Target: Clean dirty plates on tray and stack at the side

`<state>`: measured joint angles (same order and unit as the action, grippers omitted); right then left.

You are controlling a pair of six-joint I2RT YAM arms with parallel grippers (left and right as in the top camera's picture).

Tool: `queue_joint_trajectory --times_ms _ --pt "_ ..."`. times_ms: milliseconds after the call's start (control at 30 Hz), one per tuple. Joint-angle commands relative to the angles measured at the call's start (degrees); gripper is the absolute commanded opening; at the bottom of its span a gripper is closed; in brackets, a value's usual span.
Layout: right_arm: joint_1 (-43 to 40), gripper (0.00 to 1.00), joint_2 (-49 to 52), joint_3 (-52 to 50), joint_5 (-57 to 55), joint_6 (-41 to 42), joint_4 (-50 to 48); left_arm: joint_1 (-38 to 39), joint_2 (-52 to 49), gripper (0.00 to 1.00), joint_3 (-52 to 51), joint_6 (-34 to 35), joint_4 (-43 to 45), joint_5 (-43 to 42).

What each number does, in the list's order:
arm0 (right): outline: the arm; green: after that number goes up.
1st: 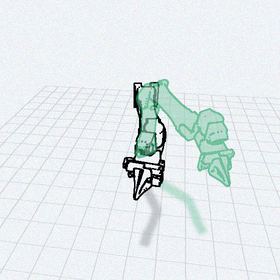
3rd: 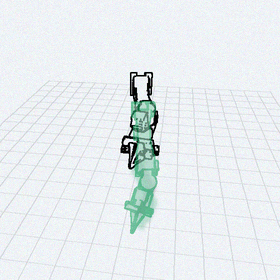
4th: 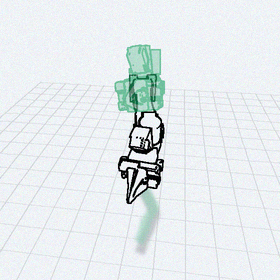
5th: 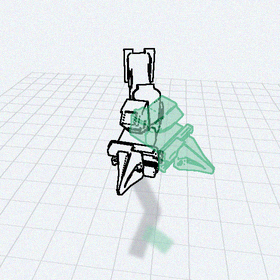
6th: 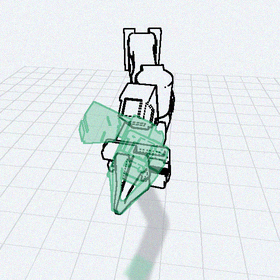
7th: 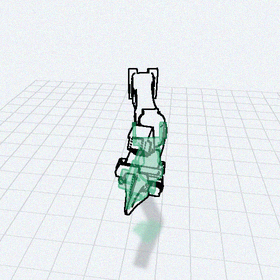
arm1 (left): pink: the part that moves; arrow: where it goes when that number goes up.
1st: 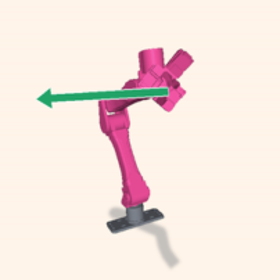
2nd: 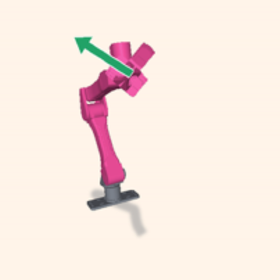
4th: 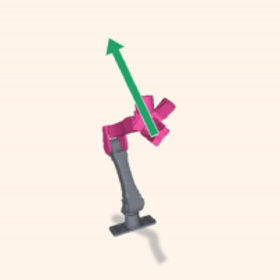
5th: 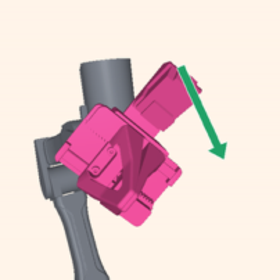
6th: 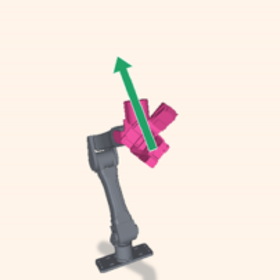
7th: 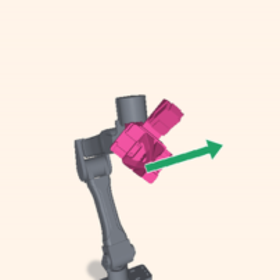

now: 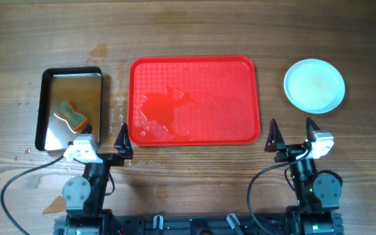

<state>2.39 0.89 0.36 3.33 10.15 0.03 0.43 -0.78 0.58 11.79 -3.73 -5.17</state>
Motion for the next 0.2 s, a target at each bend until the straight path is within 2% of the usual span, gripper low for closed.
queue_joint_trajectory --times_ms 0,167 --pt "-0.39 1.0 -0.61 -0.07 -0.81 -0.98 -0.15 0.07 0.5 1.0 -0.26 -1.09 -0.39 0.74" --pt "-0.39 1.0 -0.61 -0.07 -0.81 -0.98 -0.15 0.07 0.5 1.0 -0.26 -1.09 -0.39 0.74"
